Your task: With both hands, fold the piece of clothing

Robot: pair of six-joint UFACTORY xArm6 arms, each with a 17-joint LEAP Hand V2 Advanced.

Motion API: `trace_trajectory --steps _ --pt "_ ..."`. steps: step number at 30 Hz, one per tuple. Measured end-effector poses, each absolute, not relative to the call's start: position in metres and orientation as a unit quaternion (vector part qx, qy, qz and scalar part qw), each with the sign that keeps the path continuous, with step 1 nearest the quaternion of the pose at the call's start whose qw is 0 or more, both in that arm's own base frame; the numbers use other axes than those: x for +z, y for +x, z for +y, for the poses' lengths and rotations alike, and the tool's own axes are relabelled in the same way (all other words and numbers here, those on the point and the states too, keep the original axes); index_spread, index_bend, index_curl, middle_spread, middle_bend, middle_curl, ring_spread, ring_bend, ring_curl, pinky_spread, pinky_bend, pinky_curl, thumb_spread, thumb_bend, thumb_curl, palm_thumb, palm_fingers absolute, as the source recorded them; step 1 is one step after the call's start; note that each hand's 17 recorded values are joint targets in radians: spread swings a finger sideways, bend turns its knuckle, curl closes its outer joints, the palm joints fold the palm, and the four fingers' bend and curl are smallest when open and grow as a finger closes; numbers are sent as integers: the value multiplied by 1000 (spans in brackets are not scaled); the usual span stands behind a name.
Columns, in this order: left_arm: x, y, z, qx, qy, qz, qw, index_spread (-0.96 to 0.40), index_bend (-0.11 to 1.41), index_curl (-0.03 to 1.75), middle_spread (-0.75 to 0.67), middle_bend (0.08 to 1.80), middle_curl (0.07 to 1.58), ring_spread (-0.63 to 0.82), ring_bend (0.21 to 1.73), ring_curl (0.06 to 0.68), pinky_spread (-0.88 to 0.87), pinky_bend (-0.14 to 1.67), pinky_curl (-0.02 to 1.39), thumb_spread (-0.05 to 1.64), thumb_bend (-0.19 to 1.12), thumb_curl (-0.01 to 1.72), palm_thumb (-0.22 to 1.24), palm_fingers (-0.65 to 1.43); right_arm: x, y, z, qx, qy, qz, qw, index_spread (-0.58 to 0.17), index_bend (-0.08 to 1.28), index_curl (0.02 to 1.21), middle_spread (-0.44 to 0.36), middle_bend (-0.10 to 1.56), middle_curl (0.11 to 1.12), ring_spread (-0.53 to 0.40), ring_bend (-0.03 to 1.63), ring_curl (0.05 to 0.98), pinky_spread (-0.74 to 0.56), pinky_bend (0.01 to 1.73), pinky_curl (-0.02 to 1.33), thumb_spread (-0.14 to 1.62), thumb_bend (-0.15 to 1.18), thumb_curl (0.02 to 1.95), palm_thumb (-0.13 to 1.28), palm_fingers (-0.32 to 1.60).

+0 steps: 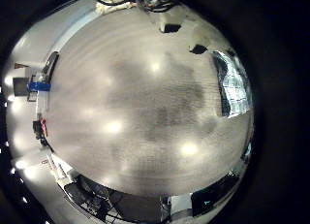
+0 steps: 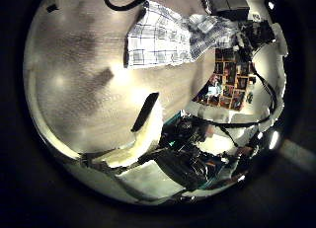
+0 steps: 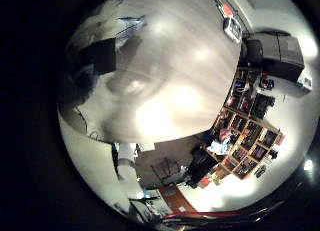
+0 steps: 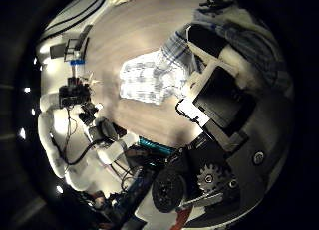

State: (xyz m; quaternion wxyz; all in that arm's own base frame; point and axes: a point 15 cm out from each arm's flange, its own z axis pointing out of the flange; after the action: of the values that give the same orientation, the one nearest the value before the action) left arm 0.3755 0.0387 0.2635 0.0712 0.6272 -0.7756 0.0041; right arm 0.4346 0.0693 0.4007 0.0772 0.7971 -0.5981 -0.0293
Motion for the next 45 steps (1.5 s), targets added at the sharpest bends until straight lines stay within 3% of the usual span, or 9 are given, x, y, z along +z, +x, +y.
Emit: trace_trajectory --steps 5,12,14,17,20,22,26,33,45 --pt "265 368 53 8 634 -770 71 -121 202 488 109 177 306 151 662 217 213 257 403 1188 -17 271 216 296 368 440 186 -8 837 -541 76 -237 1139 781 -103 1356 708 -179 1434 640 -203 1217 865 1015 -6 888 1012 1174" --pt "270 365 59 12 641 -765 67 -125 208 491 107 176 306 143 660 215 209 252 401 1187 -18 273 214 304 296 430 273 -15 872 -477 107 -231 1147 768 -102 1358 701 -177 1442 639 -207 1202 881 998 -17 918 991 1174" --pt "270 363 58 12 641 -765 68 -125 205 490 105 178 307 140 658 214 210 260 402 1187 -18 273 213 308 285 432 282 -15 875 -472 107 -235 1123 756 -109 1348 693 -178 1433 631 -223 1185 870 1012 -60 887 847 1163" --pt "270 362 59 12 641 -764 70 -126 204 490 98 176 307 138 659 213 211 261 402 1186 -16 273 217 310 274 440 289 -15 876 -473 97 -270 881 717 -135 1283 660 -203 1389 601 -316 1157 817 1062 -62 811 667 987" --pt "270 362 58 12 642 -764 70 -126 207 492 95 175 307 137 660 211 211 261 402 1183 -17 272 218 311 274 443 284 -16 876 -473 96 -338 432 628 -194 1069 608 -240 1380 605 -388 1254 813 1118 -42 738 585 347" --pt "269 362 59 11 642 -763 71 -126 209 494 95 175 307 137 660 210 211 261 401 1183 -18 272 219 311 275 445 281 -16 874 -476 94 -380 376 558 -176 868 533 -217 1270 554 -286 1157 791 1140 -38 696 546 24" --pt "268 360 57 10 642 -763 73 -127 210 496 94 175 306 136 661 208 211 261 400 1182 -18 271 219 311 300 451 270 -10 871 -486 71 -427 304 451 -131 644 437 -117 1108 455 -69 1082 720 1164 -35 624 499 -91" --pt "270 357 56 9 640 -765 75 -127 209 498 93 175 306 135 672 208 203 261 400 1182 -17 271 218 311 368 449 254 -5 870 -493 0 -455 189 383 -76 406 350 91 879 339 291 931 596 1175 -24 517 473 -50" --pt "293 352 33 17 629 -774 61 -134 213 501 94 178 310 131 671 202 198 257 397 1179 -17 274 226 316 442 448 191 26 844 -532 -52 -460 166 333 -145 316 332 131 813 283 436 838 489 1162 -18 453 519 59"
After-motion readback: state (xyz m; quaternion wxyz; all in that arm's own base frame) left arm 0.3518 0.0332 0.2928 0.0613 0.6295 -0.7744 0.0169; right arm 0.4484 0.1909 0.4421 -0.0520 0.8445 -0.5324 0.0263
